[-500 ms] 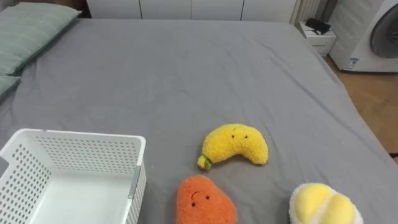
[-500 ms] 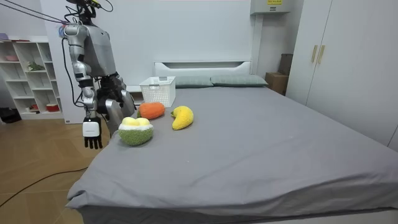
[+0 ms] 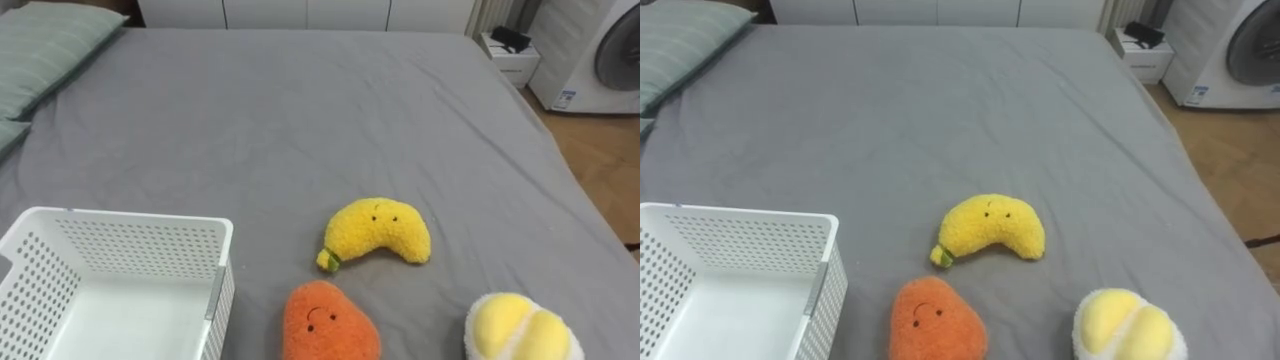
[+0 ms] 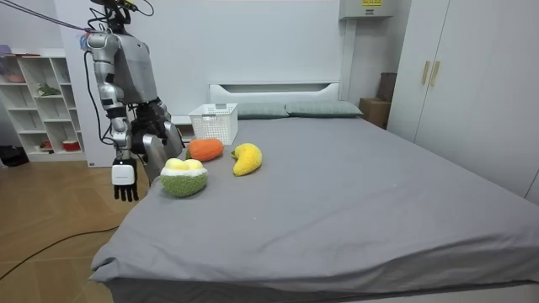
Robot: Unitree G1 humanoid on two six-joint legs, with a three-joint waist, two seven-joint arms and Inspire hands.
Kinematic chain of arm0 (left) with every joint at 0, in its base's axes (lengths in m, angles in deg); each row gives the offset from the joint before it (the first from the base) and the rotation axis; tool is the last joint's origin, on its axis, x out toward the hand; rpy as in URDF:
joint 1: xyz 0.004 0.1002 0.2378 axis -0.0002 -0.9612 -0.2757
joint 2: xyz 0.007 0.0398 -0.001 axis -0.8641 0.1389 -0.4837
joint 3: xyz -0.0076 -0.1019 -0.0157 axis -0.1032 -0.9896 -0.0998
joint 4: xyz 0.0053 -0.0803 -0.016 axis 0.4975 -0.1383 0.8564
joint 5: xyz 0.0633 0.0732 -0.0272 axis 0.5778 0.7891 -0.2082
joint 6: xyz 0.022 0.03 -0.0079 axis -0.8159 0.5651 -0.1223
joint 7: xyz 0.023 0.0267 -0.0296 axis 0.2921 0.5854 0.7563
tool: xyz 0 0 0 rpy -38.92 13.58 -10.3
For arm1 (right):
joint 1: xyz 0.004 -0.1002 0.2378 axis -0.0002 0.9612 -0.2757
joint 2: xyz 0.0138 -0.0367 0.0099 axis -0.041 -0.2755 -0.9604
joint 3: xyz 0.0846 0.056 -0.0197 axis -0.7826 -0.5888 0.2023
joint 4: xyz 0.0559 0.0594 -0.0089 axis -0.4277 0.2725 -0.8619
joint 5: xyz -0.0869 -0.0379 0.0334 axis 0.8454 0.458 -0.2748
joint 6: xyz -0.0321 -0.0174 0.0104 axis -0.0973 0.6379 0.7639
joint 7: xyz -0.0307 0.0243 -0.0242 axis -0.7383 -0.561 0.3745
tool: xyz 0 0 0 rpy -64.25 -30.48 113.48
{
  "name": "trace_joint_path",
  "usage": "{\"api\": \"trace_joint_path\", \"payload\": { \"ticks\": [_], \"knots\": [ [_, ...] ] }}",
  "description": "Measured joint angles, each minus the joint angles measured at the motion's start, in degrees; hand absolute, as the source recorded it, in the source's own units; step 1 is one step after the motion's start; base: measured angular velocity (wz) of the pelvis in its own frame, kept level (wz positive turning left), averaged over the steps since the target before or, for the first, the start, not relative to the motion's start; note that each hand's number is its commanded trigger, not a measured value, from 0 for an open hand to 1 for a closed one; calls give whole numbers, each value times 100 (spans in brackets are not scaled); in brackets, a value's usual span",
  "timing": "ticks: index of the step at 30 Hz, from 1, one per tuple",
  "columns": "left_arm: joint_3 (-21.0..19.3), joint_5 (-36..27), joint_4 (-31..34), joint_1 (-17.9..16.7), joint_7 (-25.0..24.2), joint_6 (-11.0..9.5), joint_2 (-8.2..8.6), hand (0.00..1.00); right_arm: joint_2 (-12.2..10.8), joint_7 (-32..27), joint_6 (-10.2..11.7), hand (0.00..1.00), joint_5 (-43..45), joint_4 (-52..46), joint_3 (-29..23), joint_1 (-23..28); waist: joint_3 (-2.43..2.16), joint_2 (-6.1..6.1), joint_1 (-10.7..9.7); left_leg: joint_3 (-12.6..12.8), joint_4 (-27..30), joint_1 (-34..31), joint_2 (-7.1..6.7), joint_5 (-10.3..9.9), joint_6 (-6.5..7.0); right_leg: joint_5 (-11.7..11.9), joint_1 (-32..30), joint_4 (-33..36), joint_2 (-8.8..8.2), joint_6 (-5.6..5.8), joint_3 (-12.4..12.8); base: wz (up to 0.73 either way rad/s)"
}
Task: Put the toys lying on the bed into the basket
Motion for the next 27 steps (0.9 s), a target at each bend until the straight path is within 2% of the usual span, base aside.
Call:
{"api": "trace_joint_path", "payload": {
  "ticks": [5, 8, 11, 13, 17, 20, 22, 23, 25, 27],
  "knots": [
    [-54, 37, 13, -2, 0, 14, -6, 0, -7, -174, 6, 0, -412, -4, -301, 115, 3, -28, -37, 1, -19, 59, -1, 0, 0, -4, 43, 6, 0, 5, 10, 0],
    [-185, 40, 30, -9, 116, -25, -8, 0, 12, -318, 35, 0, -765, 16, -727, 161, 13, -90, -103, 8, -23, 57, 2, 1, 0, -8, 48, 2, 2, 10, 9, 0],
    [-417, 39, 40, -64, 237, -140, -48, 0, 34, -567, 158, 0, -1128, -16, -1249, 258, 18, -164, -217, 42, -23, 35, 7, 0, 2, -14, 46, -4, 4, 19, 21, -1],
    [-604, 33, 52, -70, 320, -229, -133, 0, 66, -770, 273, 0, -1375, -62, -1604, 341, 15, -202, -252, 97, -23, 35, 13, -3, 6, -9, 43, -4, 7, 14, 37, -5],
    [-767, 61, 41, -63, 562, -380, -233, 0, 231, -1089, 334, 0, -1543, -325, -2089, 324, 13, -219, -270, 153, -33, 29, 14, -5, 10, 17, -17, 12, 20, 19, 137, -12],
    [-824, 73, 45, -21, 669, -412, -271, 0, 456, -1434, 418, 0, -1542, -817, -2260, 249, 9, -237, -298, 231, -97, 17, 12, 6, 30, 26, -97, 14, 26, 61, 223, -15],
    [-821, 59, 25, -48, 710, -444, -273, 0, 564, -1654, 590, 0, -1506, -1326, -2337, 123, 23, -277, -328, 296, -117, 13, 10, 21, 53, 78, -154, 7, 34, 45, 294, -18],
    [-821, 61, 9, -50, 714, -465, -276, 0, 567, -1696, 609, 0, -1495, -1483, -2373, 116, 25, -292, -333, 301, -117, 13, 8, 20, 53, 80, -158, 5, 35, 47, 303, -9],
    [-810, 62, 3, -65, 717, -535, -279, 0, 553, -1854, 654, 0, -1435, -2482, -2473, 170, 34, -339, -330, 319, -120, -27, 8, 20, 54, 96, -198, -6, 34, 49, 311, -4],
    [-807, 56, 7, -68, 717, -568, -279, 0, 552, -1995, 746, 0, -1229, -3273, -2451, 209, 21, -310, -308, 344, -120, -62, 12, 20, 54, 114, -235, -9, 33, 48, 309, -4]
  ]
}}
